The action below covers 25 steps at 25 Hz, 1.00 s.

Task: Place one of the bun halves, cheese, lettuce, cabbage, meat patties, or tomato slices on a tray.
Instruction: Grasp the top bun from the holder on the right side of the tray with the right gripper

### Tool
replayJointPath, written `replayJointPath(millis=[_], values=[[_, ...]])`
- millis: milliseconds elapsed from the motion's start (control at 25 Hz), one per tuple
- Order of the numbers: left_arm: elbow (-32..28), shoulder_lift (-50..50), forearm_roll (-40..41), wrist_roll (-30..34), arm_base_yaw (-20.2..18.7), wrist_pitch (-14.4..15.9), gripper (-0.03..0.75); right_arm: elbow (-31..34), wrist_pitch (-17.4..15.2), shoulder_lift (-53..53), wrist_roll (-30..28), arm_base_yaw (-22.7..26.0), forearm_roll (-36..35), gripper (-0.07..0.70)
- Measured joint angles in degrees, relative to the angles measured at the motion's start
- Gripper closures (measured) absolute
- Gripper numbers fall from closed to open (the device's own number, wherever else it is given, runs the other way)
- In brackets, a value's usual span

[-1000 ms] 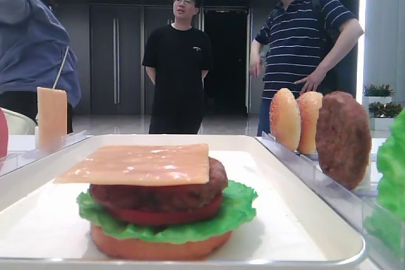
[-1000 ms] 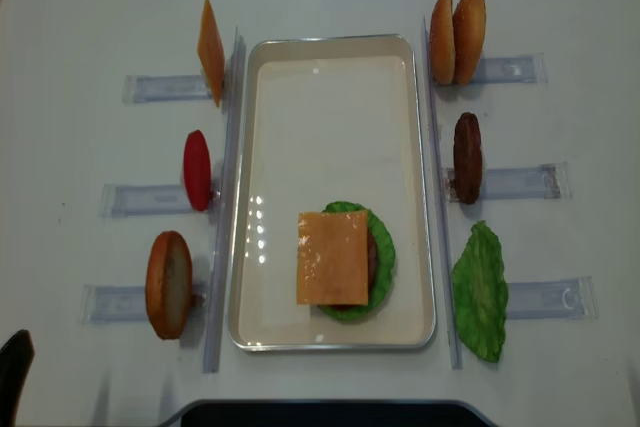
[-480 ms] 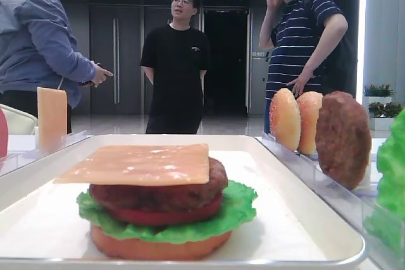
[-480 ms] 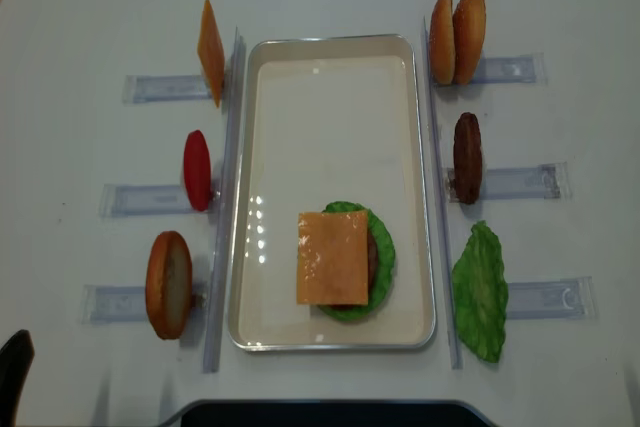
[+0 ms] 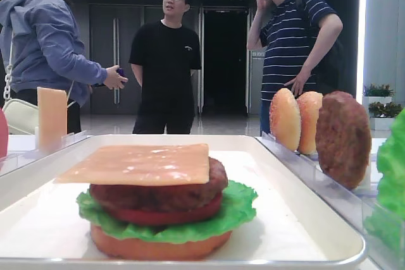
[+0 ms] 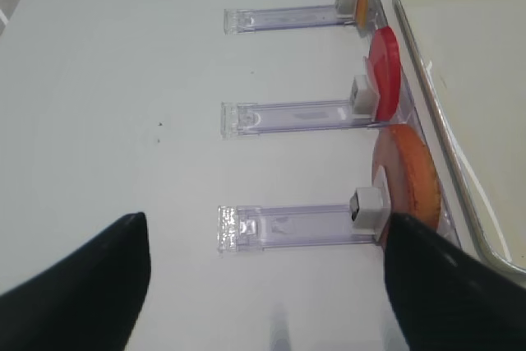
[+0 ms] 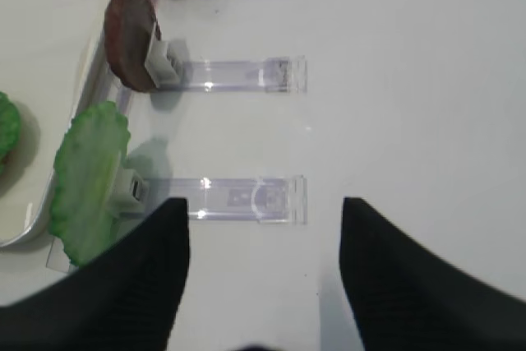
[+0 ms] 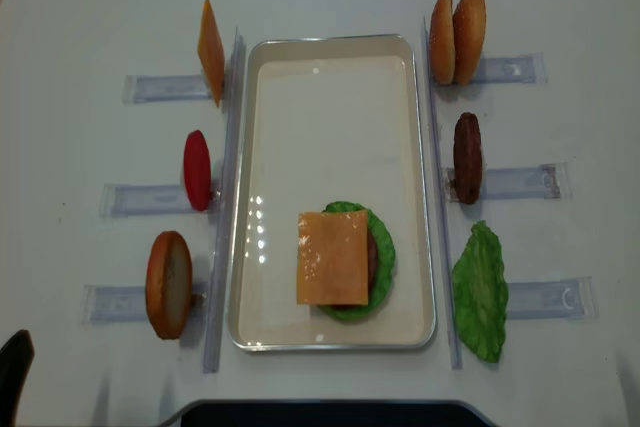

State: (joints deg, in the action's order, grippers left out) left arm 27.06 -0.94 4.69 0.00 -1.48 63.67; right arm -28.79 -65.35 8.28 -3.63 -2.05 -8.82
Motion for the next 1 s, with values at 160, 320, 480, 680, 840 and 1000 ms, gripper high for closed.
replayJointPath(millis=[160,320,480,680,840,1000], values=[[0.0,0.0,0.0,0.0,0.0,0.0,0.024,-1.8,-0.1,8.5,-0.1,0.0,0.0,0.215],[0.0,0.0,0.0,0.0,0.0,0.0,0.024,-5.4,-0.1,17.9,-0.1,0.0,0.0,0.215],[0.0,0.0,0.0,0.0,0.0,0.0,0.024,-10.4,-0.1,27.6,-0.2,0.0,0.0,0.215],[0.0,0.0,0.0,0.0,0.0,0.0,0.024,-18.6,-0.3,40.8,-0.8,0.0,0.0,0.215],[0.0,0.0,0.0,0.0,0.0,0.0,0.024,-25.7,-0.4,49.0,-2.2,0.0,0.0,0.215],[0.0,0.0,0.0,0.0,0.0,0.0,0.024,-33.0,-0.5,56.5,-3.1,0.0,0.0,0.215]])
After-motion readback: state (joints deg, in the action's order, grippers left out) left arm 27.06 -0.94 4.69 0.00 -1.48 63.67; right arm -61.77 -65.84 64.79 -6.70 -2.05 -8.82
